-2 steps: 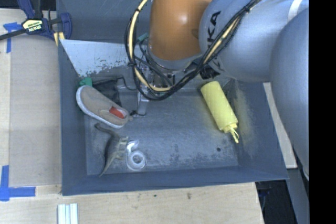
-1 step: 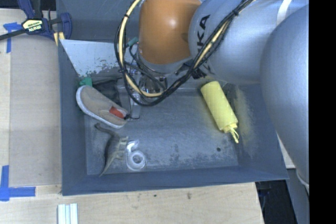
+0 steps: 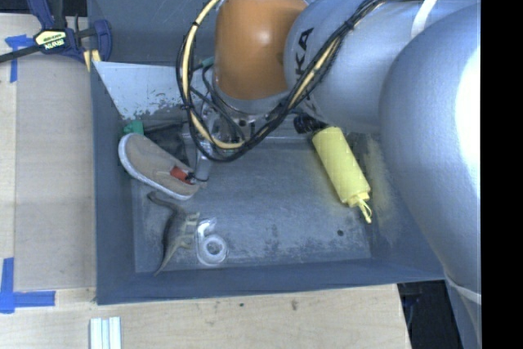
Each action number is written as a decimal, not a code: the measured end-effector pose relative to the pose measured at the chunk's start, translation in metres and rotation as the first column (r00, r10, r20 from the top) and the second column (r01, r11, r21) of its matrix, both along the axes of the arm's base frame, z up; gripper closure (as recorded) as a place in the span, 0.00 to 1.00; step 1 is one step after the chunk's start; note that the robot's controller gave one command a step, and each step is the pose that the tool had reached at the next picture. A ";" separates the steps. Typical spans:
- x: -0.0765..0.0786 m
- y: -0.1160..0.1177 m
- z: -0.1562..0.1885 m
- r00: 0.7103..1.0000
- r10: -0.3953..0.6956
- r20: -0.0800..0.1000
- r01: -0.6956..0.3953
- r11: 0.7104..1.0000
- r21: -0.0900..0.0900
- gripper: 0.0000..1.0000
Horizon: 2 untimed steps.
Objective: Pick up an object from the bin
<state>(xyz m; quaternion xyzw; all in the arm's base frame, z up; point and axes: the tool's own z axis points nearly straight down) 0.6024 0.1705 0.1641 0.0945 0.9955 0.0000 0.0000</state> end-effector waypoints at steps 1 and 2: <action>-0.016 0.023 -0.024 0.972 0.234 0.002 -0.234 0.972 -0.001 0.00; -0.009 0.041 -0.027 0.983 0.186 0.003 -0.186 0.983 0.001 0.00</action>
Offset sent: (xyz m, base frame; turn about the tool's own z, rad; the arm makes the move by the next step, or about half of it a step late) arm 0.0023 0.0635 -0.0284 0.1061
